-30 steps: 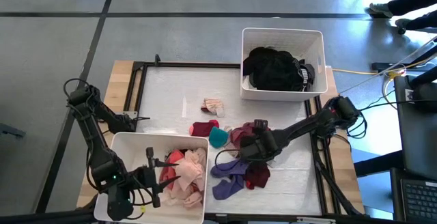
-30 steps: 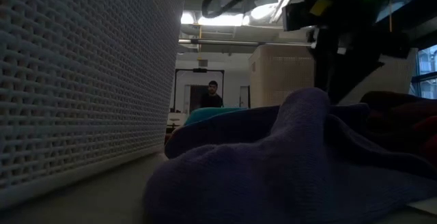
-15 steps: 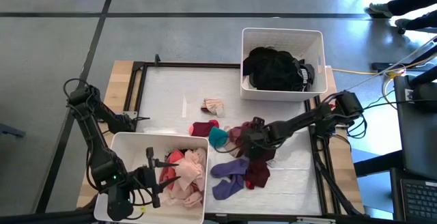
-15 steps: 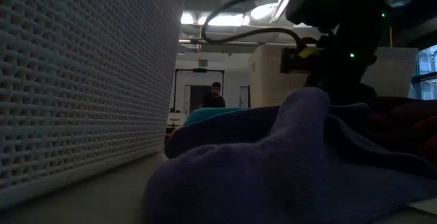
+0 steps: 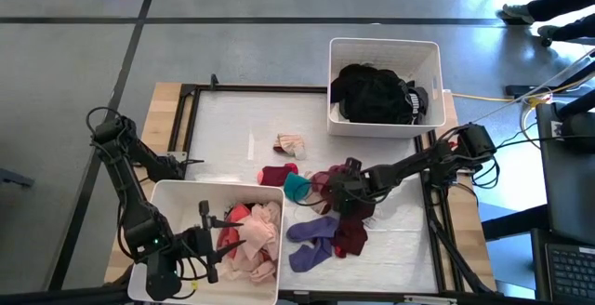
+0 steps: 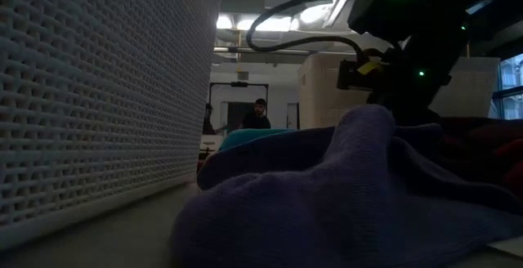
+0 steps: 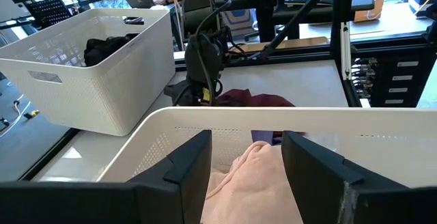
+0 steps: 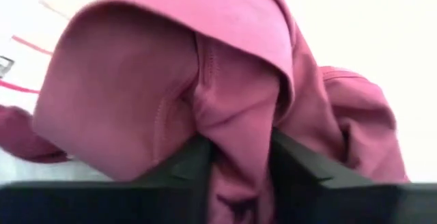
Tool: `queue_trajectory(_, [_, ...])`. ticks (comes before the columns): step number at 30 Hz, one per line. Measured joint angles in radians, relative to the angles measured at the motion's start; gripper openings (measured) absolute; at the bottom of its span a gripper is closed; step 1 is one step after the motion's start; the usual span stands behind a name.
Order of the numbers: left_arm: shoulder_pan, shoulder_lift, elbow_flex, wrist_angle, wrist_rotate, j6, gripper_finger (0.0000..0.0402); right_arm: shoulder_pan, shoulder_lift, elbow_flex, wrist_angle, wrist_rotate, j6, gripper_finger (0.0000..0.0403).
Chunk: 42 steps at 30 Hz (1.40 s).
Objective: Sort clothes
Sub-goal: Put the red underwear into the bottom white laundry bin
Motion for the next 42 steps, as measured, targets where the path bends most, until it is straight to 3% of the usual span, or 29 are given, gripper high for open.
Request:
queue_trajectory(4, [0.0,0.0,0.0,0.0,0.0,0.002,0.0169,0.0,0.0,-0.001,-0.007,0.017,-0.008,0.0038])
queue_trajectory(6, [0.0,0.0,0.0,0.0,0.0,0.009,0.0169,0.001,-0.002,0.0,-0.012,0.023,-0.025,0.0018])
queue_trajectory(12, [0.0,0.0,0.0,0.0,0.0,0.011,0.0169,0.0,-0.057,0.033,-0.078,-0.002,-0.033,0.0053])
queue_trajectory(19, [0.0,0.0,0.0,0.0,0.0,0.012,0.0169,0.04,-0.138,0.135,-0.188,0.038,-0.078,0.0017])
queue_trajectory(27, [0.0,0.0,0.0,0.0,0.0,0.012,0.0169,0.098,-0.149,0.305,-0.235,0.097,-0.147,0.0037])
queue_trajectory(42, [0.0,0.0,0.0,0.0,0.0,0.012,0.0169,0.191,-0.15,0.594,-0.204,0.15,-0.349,0.003])
